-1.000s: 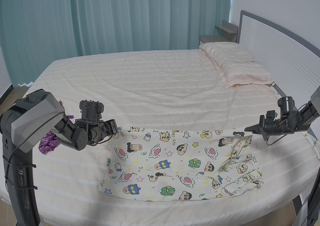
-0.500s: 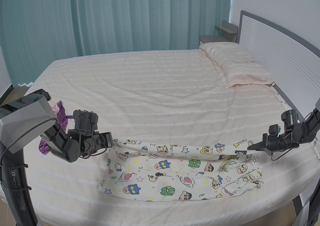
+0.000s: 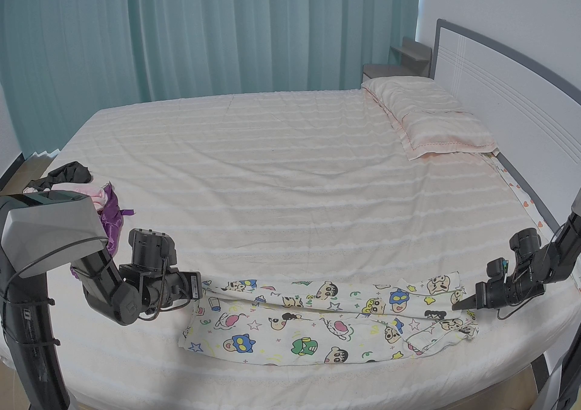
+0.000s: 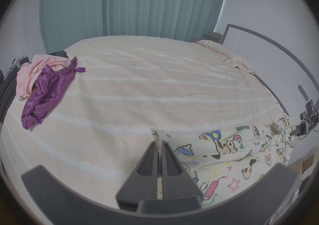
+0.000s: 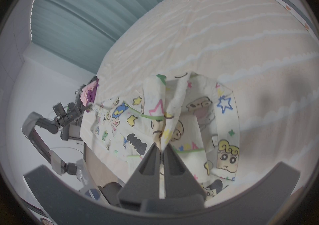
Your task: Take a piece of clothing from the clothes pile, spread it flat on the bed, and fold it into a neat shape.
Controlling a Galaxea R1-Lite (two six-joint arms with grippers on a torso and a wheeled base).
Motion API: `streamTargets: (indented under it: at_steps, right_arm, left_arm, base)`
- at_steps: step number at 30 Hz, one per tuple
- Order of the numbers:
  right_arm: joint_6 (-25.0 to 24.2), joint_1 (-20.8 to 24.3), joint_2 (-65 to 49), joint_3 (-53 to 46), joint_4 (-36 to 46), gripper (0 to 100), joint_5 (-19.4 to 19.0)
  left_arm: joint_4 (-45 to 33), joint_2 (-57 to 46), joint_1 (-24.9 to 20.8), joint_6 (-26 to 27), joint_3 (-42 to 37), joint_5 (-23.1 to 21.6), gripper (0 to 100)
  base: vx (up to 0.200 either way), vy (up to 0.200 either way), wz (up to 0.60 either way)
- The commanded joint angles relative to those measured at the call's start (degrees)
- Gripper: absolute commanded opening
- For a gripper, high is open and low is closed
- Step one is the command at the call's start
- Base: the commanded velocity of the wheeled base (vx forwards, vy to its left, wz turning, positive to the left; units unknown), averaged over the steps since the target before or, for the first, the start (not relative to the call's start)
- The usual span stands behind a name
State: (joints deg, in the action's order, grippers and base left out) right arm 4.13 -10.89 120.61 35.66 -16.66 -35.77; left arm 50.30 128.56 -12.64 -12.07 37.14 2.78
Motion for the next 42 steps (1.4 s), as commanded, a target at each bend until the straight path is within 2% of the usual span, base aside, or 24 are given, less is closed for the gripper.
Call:
streamTargets:
  at_steps: [1,4,5,6,7,14,19,23,26,27,29,32,34,37,40,42]
  right_arm:
    - [0.3,0.1,2.5,-0.3,-0.1,0,1.2]
    - [0.4,0.3,2.9,-0.1,-0.2,0,2.2]
    - [0.4,0.4,2.8,-0.2,-0.1,0,2.5]
    - [0.4,0.5,2.8,-0.2,-0.1,0,3.1]
    - [0.4,0.5,2.8,-0.3,-0.1,100,3.5]
    - [0.1,0.3,0.9,-0.8,-0.6,100,3.2]
    - [-0.4,-2.5,-4.2,-1.2,-0.1,100,2.7]
    - [-6.4,-3.3,-8.9,-1.4,-0.8,100,1.9]
    - [-10.4,-2.4,-10.8,-1.6,-2.3,100,1.1]
    - [-10.6,-2.3,-10.8,-1.8,-2.8,100,1.0]
    - [-11.0,-1.1,-10.0,-2.7,-6.2,100,-0.2]
    - [-11.3,0.4,-7.3,-3.1,-10.2,100,-0.4]
    - [-11.2,0.9,-6.4,-3.1,-11.3,100,-0.4]
    - [-10.9,2.4,-3.4,-2.5,-16.7,100,0.1]
    - [-10.6,4.1,-2.4,-3.3,-19.8,100,-0.2]
    - [-10.5,4.6,-1.6,-3.8,-20.7,100,-0.4]
  left_arm:
    - [0.3,3.4,-0.5,-0.1,-0.3,0.0,0]
    - [0.3,4.8,-0.8,0.0,0.2,0.0,0]
    - [0.3,4.9,-0.9,0.0,0.2,0.0,100]
    - [0.3,4.9,-1.0,-0.1,0.2,-0.1,100]
    - [0.3,5.0,-1.1,-0.1,0.2,-0.1,100]
    - [1.6,4.9,-0.7,-0.7,0.1,0.0,100]
    - [5.2,3.4,1.6,-1.9,-2.8,-0.4,100]
    - [6.5,-1.3,5.3,-8.7,-5.3,-3.0,100]
    - [6.5,-5.7,8.1,-17.1,-7.3,-7.6,100]
    - [6.6,-6.2,8.4,-18.4,-7.6,-8.1,100]
    - [6.7,-9.0,9.3,-26.2,-10.8,-11.9,100]
    - [9.0,-11.7,9.4,-33.9,-16.9,-16.1,100]
    - [10.5,-11.7,9.4,-35.5,-18.8,-17.1,100]
    - [18.3,-10.4,9.3,-40.1,-25.2,-18.3,100]
    - [21.6,-8.4,9.0,-44.0,-26.4,-18.3,100]
    - [23.0,-8.2,9.0,-44.6,-26.6,-18.2,100]
  base:
    - [0.000,0.000,0.00]
    - [0.000,0.000,0.00]
    - [0.000,0.000,0.00]
    - [0.000,0.000,0.00]
    - [0.000,0.000,0.00]
    - [0.000,0.000,0.00]
    - [0.000,0.000,0.00]
    - [0.000,0.000,0.00]
    - [0.000,0.000,0.00]
    - [0.000,0.000,0.00]
    - [0.000,0.000,0.00]
    - [0.000,0.000,0.00]
    - [0.000,0.000,0.00]
    - [0.000,0.000,0.00]
    - [0.000,0.000,0.00]
    - [0.000,0.000,0.00]
